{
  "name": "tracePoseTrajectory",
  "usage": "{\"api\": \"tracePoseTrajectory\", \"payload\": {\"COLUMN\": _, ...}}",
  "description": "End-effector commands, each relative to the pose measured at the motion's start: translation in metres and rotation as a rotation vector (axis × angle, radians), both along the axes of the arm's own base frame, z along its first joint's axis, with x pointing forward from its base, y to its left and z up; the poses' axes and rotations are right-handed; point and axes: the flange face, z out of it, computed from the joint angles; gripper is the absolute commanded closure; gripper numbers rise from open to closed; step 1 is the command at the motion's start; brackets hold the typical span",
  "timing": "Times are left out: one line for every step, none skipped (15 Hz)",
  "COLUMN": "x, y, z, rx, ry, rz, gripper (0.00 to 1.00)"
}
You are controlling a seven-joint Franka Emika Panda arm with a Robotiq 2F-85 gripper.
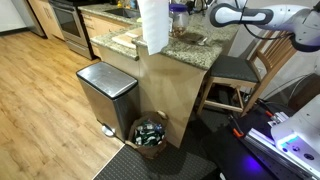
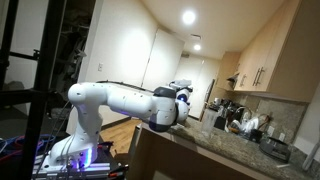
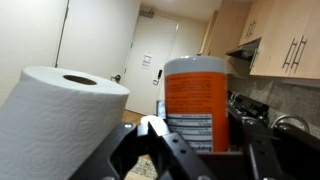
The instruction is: Remove the white and orange bottle from the top of the container and place it on the countertop
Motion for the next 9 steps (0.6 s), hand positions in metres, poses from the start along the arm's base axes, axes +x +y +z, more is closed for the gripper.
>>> {"api": "tracePoseTrajectory", "payload": {"x": 0.003, "y": -0.005, "z": -0.003, "rx": 0.022, "ry": 0.027, "rz": -0.008, "gripper": 0.5}}
{"api": "tracePoseTrajectory", "payload": {"x": 0.006, "y": -0.009, "z": -0.008, "rx": 0.032, "ry": 0.048, "rz": -0.013, "gripper": 0.5}}
{"api": "tracePoseTrajectory", "payload": {"x": 0.007, "y": -0.009, "z": -0.013, "rx": 0.034, "ry": 0.059, "rz": -0.015, "gripper": 0.5}}
{"api": "tracePoseTrajectory", "payload": {"x": 0.007, "y": -0.009, "z": -0.015, "rx": 0.033, "ry": 0.064, "rz": -0.015, "gripper": 0.5}}
{"api": "tracePoseTrajectory", "payload": {"x": 0.007, "y": -0.009, "z": -0.016, "rx": 0.031, "ry": 0.072, "rz": -0.012, "gripper": 0.75}}
{"api": "tracePoseTrajectory", "payload": {"x": 0.006, "y": -0.003, "z": -0.012, "rx": 0.062, "ry": 0.082, "rz": 0.002, "gripper": 0.75}}
{"api": "tracePoseTrajectory", "payload": {"x": 0.001, "y": 0.005, "z": -0.004, "rx": 0.093, "ry": 0.09, "rz": 0.026, "gripper": 0.75}}
{"api": "tracePoseTrajectory", "payload": {"x": 0.002, "y": 0.009, "z": -0.001, "rx": 0.125, "ry": 0.112, "rz": 0.037, "gripper": 0.75}}
{"api": "tracePoseTrajectory", "payload": {"x": 0.003, "y": 0.012, "z": 0.002, "rx": 0.158, "ry": 0.133, "rz": 0.045, "gripper": 0.75}}
